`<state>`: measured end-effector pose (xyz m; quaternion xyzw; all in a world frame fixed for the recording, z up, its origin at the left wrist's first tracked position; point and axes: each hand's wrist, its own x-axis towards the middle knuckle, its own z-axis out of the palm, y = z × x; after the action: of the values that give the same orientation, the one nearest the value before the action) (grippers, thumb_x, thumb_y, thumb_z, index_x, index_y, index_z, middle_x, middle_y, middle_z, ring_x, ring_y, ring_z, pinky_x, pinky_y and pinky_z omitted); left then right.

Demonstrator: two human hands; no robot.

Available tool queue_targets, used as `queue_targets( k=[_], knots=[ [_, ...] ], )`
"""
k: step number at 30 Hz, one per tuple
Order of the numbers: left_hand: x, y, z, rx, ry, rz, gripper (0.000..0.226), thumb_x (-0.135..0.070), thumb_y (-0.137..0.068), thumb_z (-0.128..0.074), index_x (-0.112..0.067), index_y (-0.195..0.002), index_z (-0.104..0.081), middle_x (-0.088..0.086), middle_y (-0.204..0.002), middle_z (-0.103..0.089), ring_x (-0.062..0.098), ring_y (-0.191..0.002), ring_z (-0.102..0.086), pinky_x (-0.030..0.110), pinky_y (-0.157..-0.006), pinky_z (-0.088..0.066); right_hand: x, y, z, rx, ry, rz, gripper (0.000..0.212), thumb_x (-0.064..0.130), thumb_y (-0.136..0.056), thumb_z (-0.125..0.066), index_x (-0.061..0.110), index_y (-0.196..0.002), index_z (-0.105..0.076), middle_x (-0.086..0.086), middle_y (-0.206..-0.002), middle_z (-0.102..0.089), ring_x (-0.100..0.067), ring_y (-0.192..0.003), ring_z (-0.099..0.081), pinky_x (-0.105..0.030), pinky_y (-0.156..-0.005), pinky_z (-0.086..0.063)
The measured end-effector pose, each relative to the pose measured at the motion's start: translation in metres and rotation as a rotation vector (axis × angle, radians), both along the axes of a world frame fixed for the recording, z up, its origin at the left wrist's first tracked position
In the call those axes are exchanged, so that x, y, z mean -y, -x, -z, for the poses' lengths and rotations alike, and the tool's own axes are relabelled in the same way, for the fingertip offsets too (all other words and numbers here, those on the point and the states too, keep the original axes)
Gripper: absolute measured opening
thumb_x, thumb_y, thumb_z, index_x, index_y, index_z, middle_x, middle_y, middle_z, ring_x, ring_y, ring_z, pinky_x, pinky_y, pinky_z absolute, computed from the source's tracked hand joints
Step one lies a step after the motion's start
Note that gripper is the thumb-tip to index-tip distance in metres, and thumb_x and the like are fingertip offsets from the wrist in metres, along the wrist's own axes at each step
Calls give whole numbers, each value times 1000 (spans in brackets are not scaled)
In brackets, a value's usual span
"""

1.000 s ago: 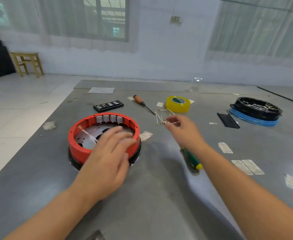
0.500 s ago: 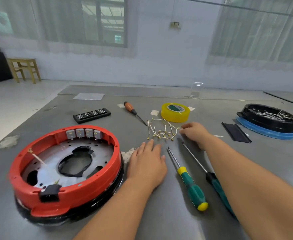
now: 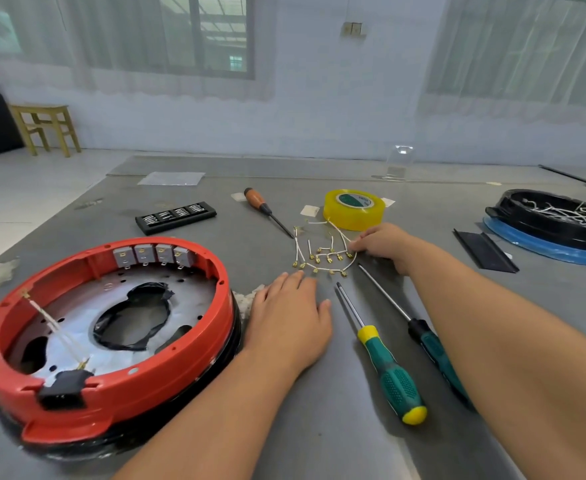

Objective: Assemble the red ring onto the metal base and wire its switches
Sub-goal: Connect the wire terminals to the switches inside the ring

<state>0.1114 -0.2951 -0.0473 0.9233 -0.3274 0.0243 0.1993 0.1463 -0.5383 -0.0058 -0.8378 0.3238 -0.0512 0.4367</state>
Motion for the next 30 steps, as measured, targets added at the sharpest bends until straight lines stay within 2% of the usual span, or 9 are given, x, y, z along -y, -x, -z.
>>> queue_targets(
  k=[4, 7, 12, 15, 21, 23, 25, 28, 30],
  knots=[
    [-1, 1, -2, -22, 108, -49, 40, -43, -106, -47, -20, -139, -52, 4, -144, -56, 23, -140, -45, 40, -112, -35, 2, 13, -5, 100, -89, -31, 14, 23, -92, -76, 19, -82, -67, -3, -83, -65, -15, -71, -47, -25, -65, -41],
    [-3, 1, -4, -67, 230, -78, 41, -40, -108, -48, -13, -139, -49, 12, -133, -62, 31, -131, -49, 43, -104, -39, 0, 22, -9, 150, -149, -76, 12, 23, -94, -73, 20, -85, -67, 2, -82, -68, -13, -70, -41, -24, -61, -34],
    [-4, 0, -6, -172, 382, -116, 58, -52, -109, -35, -11, -149, -44, 14, -135, -65, 34, -133, -49, 48, -106, -43, -9, 35, -18, 230, -199, -148, 7, 21, -95, -71, 19, -89, -69, 4, -81, -68, -13, -77, -44, -27, -66, -35],
    [-6, -1, -7, -239, 495, -102, 54, -52, -109, -39, -14, -147, -49, 10, -133, -69, 33, -127, -57, 48, -104, -46, -20, 43, -27, 259, -185, -217, 8, 19, -96, -71, 18, -88, -69, 4, -81, -67, -14, -78, -44, -26, -65, -35],
    [-17, 3, -8, -259, 661, -40, 5, -27, -106, -57, -27, -112, -58, -7, -99, -78, 18, -92, -71, 40, -84, -55, -56, 71, -46, 337, -162, -186, 6, 17, -97, -68, 16, -91, -67, 5, -77, -67, -13, -76, -44, -24, -63, -36],
    [-21, 9, -11, -255, 699, -24, 10, -24, -106, -57, -33, -104, -54, -14, -84, -77, 13, -86, -71, 39, -78, -56, -71, 81, -49, 407, -146, -133, 8, 16, -97, -68, 17, -89, -66, 4, -77, -65, -12, -71, -45, -21, -59, -37],
    [-26, 20, -15, -247, 735, -18, 13, -22, -105, -57, -33, -102, -51, -16, -80, -76, 9, -81, -71, 38, -74, -55, -89, 90, -52, 472, -129, -98, 8, 16, -98, -66, 16, -90, -67, 5, -76, -62, -10, -67, -46, -16, -55, -40],
    [-37, 44, -19, -295, 824, -2, 19, -19, -106, -55, -35, -100, -46, -15, -81, -78, -1, -76, -70, 32, -64, -46, -118, 100, -52, 564, -87, -52, 9, 20, -99, -66, 20, -90, -69, 7, -76, -62, -6, -67, -50, -20, -65, -43],
    [-51, 63, -19, -332, 891, 6, 25, -16, -107, -54, -38, -100, -43, -19, -82, -79, -5, -77, -69, 20, -63, -44, -137, 106, -51, 636, -101, -9, 10, 22, -98, -66, 23, -89, -69, 7, -78, -65, -6, -71, -55, -20, -68, -45]
  ],
)
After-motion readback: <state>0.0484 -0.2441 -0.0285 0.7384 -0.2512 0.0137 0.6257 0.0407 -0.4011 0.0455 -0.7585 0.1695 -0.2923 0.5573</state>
